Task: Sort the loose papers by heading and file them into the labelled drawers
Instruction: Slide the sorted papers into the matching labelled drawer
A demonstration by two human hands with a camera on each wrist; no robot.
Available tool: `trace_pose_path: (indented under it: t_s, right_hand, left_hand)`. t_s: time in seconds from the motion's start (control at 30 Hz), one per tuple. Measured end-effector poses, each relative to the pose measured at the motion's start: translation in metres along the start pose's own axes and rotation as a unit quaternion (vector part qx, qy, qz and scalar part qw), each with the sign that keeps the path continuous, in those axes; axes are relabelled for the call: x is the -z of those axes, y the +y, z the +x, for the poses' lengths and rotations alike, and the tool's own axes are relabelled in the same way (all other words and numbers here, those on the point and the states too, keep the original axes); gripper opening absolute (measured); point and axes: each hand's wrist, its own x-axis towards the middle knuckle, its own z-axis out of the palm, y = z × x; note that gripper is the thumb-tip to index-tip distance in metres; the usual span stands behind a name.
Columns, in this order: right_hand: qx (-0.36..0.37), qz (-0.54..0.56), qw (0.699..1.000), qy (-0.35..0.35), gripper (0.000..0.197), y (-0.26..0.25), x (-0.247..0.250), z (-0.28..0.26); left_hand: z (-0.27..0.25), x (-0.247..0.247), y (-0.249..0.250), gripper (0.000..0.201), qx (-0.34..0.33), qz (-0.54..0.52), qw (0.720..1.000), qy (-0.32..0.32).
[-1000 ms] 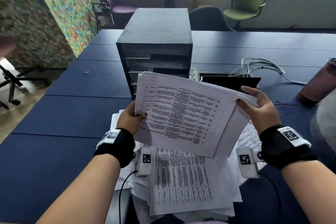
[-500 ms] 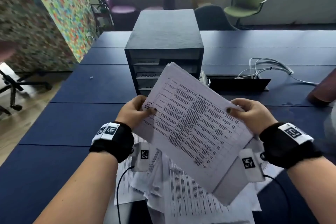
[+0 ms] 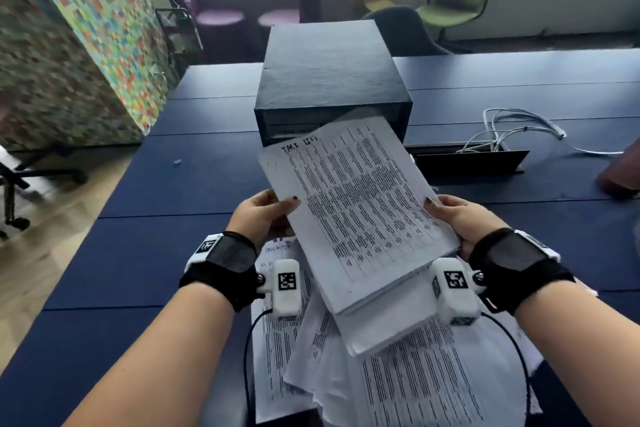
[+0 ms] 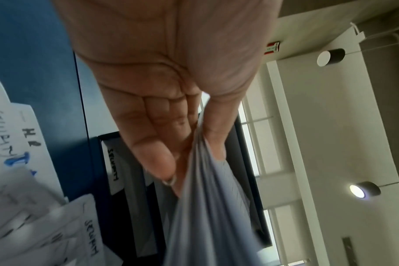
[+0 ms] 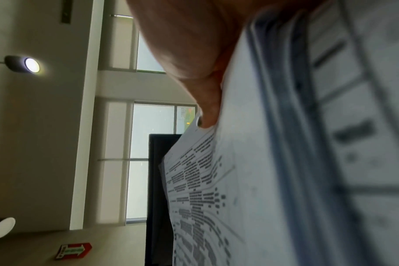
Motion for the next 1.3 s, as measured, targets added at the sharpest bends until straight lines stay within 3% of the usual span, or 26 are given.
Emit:
trace_pose_path:
  t_s: [0.17, 0.27, 0.33, 0.5, 0.6, 0.73, 0.77, 0.87, 0.9, 0.97, 1.1, 1.17, 1.3]
  right_hand:
    - [0.025, 0.063, 0.997, 0.039, 0.009, -0.012, -0.030, 0.017]
    - [0.028, 0.085, 0.995, 0.051, 0.009, -0.019, -0.049, 0.030]
    - [0.026, 0.089, 0.995, 0.042, 0.009, -0.026, -0.065, 0.033]
    - [0.046, 0.012, 0.998, 0.050, 0.046, -0.049, -0.081, 0.040]
    - [0.029, -0.114, 0.992, 0.035, 0.037, -0.058, -0.077, 0.030]
    - [-0.084, -0.122, 0.988, -0.043, 0.025, -0.055, -0.063, 0.027]
    - [-0.086, -0.109, 0.989, -0.045, 0.021, -0.056, -0.061, 0.029]
    - [-0.087, -0.021, 0.996, -0.019, 0.004, -0.067, -0.066, 0.037]
    - [-0.087, 0.015, 0.996, -0.014, 0.006, -0.072, -0.069, 0.038]
    - [-0.088, 0.094, 0.992, -0.007, 0.015, -0.080, -0.074, 0.041]
    - [-0.067, 0.170, 0.983, -0.012, 0.021, -0.084, -0.085, 0.053]
    - [-0.029, 0.195, 0.980, -0.003, 0.020, -0.082, -0.092, 0.065]
    - [0.039, 0.221, 0.974, 0.036, 0.024, -0.086, -0.107, 0.077]
  left_hand:
    - [-0.008, -0.001, 0.000, 0.017, 0.036, 0.015, 0.997, -0.065]
    - [-0.008, 0.006, -0.001, 0.034, 0.053, 0.007, 0.993, -0.101]
    - [-0.008, 0.010, 0.004, 0.034, 0.053, 0.004, 0.992, -0.111]
    - [0.008, 0.007, 0.021, 0.020, 0.047, -0.038, 0.997, -0.054]
    - [0.023, 0.000, 0.028, 0.017, 0.040, -0.039, 0.998, -0.013]
    - [0.039, -0.011, 0.029, 0.004, 0.051, -0.059, 0.997, 0.015]
    - [0.040, -0.013, 0.031, 0.007, 0.057, -0.078, 0.995, 0.023]
    - [0.051, -0.018, 0.035, 0.055, 0.064, -0.154, 0.984, 0.059]
    - [0.055, -0.019, 0.037, 0.063, 0.056, -0.181, 0.980, 0.064]
    - [0.063, -0.020, 0.042, 0.058, 0.035, -0.241, 0.968, 0.063]
    - [0.076, -0.022, 0.052, 0.016, -0.015, -0.291, 0.954, 0.068]
    - [0.084, -0.025, 0.055, 0.012, -0.032, -0.264, 0.963, 0.052]
    - [0.093, -0.032, 0.057, 0.024, -0.075, -0.177, 0.981, 0.012]
